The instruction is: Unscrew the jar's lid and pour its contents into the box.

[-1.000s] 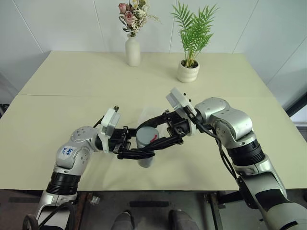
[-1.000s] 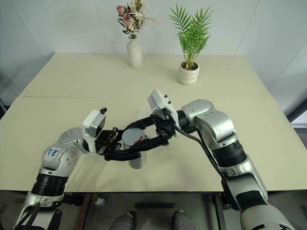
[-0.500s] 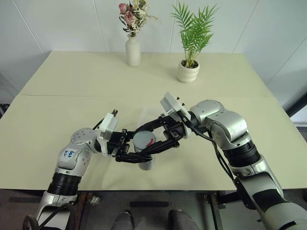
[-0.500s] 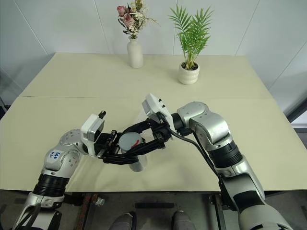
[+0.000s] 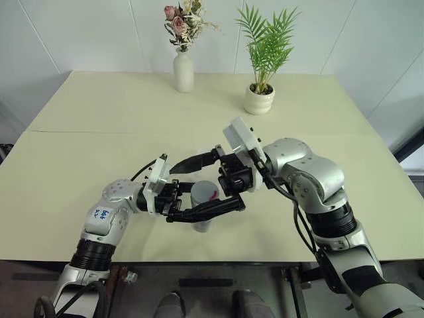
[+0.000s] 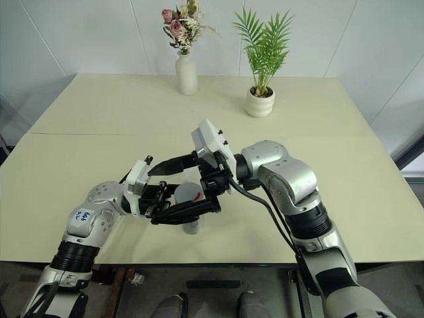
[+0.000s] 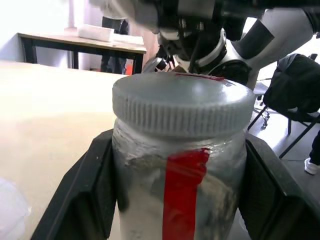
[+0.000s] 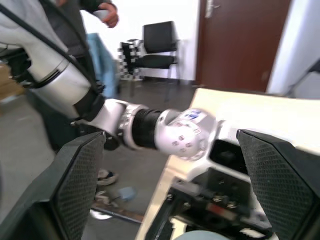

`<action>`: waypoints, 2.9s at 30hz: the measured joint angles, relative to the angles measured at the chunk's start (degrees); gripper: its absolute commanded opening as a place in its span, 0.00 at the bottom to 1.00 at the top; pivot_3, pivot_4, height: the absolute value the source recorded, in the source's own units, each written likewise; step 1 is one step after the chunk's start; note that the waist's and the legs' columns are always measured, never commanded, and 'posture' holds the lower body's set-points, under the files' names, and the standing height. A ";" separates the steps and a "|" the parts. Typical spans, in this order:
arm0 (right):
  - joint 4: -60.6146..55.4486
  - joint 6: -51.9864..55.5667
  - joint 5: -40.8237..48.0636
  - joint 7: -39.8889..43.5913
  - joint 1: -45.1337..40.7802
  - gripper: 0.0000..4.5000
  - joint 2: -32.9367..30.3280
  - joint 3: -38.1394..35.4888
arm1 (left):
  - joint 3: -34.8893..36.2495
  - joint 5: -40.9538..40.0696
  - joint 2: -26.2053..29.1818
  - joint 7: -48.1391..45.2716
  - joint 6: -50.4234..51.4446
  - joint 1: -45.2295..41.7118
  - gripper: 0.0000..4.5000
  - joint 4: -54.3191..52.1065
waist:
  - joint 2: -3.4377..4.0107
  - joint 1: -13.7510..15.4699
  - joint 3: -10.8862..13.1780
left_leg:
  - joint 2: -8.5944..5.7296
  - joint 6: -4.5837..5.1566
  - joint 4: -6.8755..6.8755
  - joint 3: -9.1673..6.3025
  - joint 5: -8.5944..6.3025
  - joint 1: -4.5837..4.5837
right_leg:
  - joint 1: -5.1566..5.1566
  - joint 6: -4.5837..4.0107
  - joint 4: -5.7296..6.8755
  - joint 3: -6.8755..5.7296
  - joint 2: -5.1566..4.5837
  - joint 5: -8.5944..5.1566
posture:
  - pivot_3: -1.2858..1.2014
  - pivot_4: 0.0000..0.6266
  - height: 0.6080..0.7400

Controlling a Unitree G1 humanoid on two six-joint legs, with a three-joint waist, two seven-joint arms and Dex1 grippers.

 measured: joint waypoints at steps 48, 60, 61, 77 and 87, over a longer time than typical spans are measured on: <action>-7.39 5.18 -2.70 -30.00 10.20 0.99 0.16 -0.09 | 3.67 0.61 -2.31 7.56 -4.64 -0.32 0.61 1.33 | 0.00 0.00 0.00 | 0.00 0.00 -0.07 0.02 0.00 0.02 | 0.00 -0.06 -0.05 0.05 0.01 -0.03 | 0.52 0.24 1.00; -6.43 3.94 -1.91 -28.23 10.19 0.99 -1.47 -0.37 | 3.63 0.61 -2.35 7.40 -4.64 -0.32 0.61 1.35 | 0.00 0.02 0.00 | 0.00 0.00 -0.07 0.03 0.00 0.01 | 0.00 -0.06 -0.06 0.05 0.01 -0.03 | 0.52 0.24 1.00; -6.44 3.93 -1.59 -28.04 10.20 0.99 -1.94 -0.46 | 3.64 0.61 -2.34 7.39 -4.64 -0.32 0.61 1.40 | 0.00 0.01 0.00 | 0.00 0.00 -0.07 0.03 0.00 0.01 | 0.00 -0.06 -0.06 0.04 0.00 -0.03 | 0.52 0.24 1.00; -6.95 2.26 0.85 -25.20 11.13 0.99 -6.78 -2.75 | 3.75 0.62 -2.22 7.06 -4.62 -1.41 0.61 2.76 | 0.00 0.01 0.00 | 0.00 0.01 -0.08 0.03 -0.01 0.01 | 0.00 -0.06 -0.09 0.05 0.01 -0.03 | 0.52 0.24 1.00; 3.15 -1.40 -1.30 -20.88 11.49 0.99 -14.03 -9.38 | 4.21 0.55 -1.69 4.03 -4.59 -1.50 0.61 3.74 | -0.01 0.00 0.01 | 0.00 0.02 -0.12 0.05 -0.01 0.01 | 0.00 -0.06 -0.19 0.05 0.00 -0.03 | 0.52 0.24 1.00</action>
